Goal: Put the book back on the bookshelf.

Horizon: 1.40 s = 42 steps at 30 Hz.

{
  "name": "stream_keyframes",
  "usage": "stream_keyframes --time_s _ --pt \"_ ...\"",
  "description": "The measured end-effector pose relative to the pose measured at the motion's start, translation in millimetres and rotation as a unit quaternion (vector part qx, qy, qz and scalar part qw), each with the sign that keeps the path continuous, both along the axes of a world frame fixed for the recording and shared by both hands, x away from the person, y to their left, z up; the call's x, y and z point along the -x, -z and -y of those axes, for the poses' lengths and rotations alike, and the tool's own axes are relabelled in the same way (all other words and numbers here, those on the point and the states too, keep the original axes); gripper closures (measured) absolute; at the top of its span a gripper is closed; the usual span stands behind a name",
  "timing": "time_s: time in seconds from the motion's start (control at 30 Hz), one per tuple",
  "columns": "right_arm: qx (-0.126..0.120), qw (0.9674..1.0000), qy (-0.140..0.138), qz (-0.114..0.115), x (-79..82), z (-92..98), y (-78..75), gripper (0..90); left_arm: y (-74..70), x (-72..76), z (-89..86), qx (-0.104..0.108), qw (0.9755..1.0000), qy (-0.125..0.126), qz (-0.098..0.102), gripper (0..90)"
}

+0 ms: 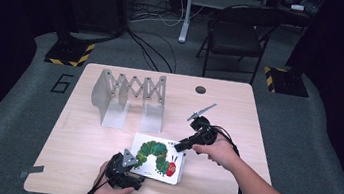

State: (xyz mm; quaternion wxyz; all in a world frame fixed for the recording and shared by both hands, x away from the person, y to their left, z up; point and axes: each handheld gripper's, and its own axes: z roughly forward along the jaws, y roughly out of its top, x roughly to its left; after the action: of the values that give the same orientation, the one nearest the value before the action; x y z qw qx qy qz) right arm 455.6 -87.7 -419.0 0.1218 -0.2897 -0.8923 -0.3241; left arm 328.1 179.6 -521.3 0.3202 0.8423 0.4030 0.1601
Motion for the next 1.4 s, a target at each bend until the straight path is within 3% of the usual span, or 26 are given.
stream_keyframes --time_s 0.1,0.77,1.1,1.4 --pt "0.000 1.0000 -0.006 0.007 -0.2 0.5 0.7 69.4 -0.1 0.0 0.0 0.000 1.0000 0.002 0.000 14.9" --pt "0.011 0.9996 -0.026 0.002 1.9 3.1 1.5 75.3 -5.3 2.4 -4.2 -0.010 0.9996 0.017 -0.021 20.3" --pt "0.009 0.9992 -0.038 0.006 2.0 3.6 0.9 75.9 -11.1 -0.7 -12.9 0.002 0.9995 0.019 -0.026 26.1" --pt "0.016 0.9985 -0.045 0.027 4.8 1.3 -1.9 75.7 -20.8 -9.1 -19.8 0.014 0.9994 0.017 -0.026 28.4"
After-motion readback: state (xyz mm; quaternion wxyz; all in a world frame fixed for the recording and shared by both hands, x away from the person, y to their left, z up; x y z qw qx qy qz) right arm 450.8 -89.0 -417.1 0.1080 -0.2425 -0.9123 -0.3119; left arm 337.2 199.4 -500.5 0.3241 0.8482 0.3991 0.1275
